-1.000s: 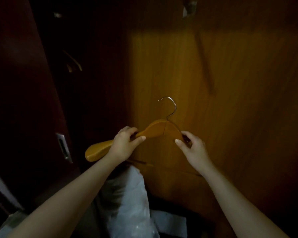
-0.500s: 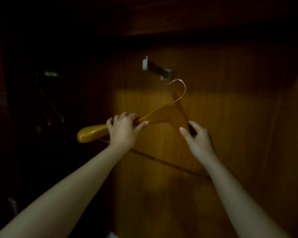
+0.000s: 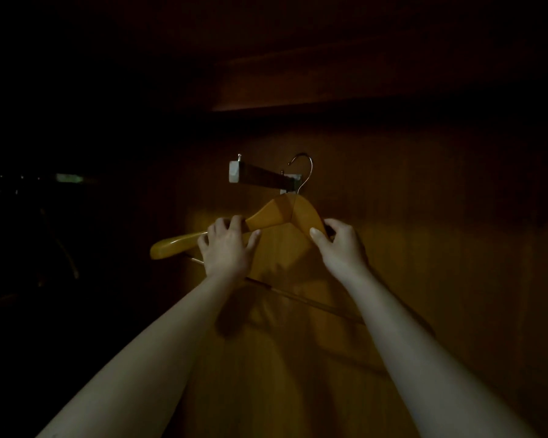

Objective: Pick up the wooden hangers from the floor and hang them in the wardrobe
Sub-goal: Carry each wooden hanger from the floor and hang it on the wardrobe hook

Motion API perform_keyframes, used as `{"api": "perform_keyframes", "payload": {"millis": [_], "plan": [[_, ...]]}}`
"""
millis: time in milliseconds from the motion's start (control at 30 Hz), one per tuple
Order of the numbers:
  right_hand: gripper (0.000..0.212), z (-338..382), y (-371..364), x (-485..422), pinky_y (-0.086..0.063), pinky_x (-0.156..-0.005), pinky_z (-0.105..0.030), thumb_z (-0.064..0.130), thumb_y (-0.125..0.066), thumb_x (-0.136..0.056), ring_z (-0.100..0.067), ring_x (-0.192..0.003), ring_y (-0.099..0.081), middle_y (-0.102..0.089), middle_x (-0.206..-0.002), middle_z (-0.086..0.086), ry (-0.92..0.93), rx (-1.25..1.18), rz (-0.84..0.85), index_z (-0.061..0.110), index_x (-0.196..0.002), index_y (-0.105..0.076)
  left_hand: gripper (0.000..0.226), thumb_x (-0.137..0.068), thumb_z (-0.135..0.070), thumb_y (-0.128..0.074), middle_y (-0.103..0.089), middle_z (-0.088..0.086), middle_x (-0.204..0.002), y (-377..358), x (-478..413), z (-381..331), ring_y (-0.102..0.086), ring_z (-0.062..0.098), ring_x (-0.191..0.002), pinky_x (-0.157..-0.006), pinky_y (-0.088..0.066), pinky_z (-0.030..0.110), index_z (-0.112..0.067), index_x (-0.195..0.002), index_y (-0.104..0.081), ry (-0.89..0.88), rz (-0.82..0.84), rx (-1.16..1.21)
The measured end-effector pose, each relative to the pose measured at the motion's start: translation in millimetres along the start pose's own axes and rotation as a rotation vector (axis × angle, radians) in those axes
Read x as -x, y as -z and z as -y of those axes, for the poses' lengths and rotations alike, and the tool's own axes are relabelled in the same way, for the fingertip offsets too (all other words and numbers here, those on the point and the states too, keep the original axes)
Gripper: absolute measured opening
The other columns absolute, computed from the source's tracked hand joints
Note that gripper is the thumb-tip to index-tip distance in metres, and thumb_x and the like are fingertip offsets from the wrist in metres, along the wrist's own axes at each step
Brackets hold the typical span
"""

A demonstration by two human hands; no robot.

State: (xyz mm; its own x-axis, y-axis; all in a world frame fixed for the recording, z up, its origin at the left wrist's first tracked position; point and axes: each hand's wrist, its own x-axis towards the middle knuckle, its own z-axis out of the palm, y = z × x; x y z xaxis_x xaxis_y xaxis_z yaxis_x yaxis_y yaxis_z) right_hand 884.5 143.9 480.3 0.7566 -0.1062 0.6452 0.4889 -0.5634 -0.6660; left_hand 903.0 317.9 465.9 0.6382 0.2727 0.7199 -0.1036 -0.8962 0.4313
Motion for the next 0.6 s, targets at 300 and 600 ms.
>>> {"api": "perform_keyframes", "payload": {"millis": [300,600], "plan": [[0.049,-16,-26,-38,-0.026,-0.115,-0.042,0.016,-0.049,-0.096,-0.024,-0.139,-0.030,-0.040,-0.147,0.001,0.034,-0.105,0.023,0.026,-0.142,-0.038,0.054,-0.095,-0.051,-0.034,-0.034,0.008,-0.147,-37,-27,4,-0.026,0.026,-0.140,-0.115,-0.017,0.048,-0.023,-0.141,-0.031,0.054,0.090,0.056],[0.047,-50,-49,-47,-0.038,-0.097,-0.042,0.045,-0.049,-0.093,-0.027,-0.123,-0.048,-0.052,-0.133,0.000,0.042,0.268,-0.083,0.039,-0.139,-0.039,0.070,-0.094,-0.058,-0.021,0.007,0.004,-0.159,-78,-25,12,0.006,0.024,-0.147,-0.117,-0.006,0.048,-0.026,-0.149,0.010,0.054,0.329,0.049]]}}
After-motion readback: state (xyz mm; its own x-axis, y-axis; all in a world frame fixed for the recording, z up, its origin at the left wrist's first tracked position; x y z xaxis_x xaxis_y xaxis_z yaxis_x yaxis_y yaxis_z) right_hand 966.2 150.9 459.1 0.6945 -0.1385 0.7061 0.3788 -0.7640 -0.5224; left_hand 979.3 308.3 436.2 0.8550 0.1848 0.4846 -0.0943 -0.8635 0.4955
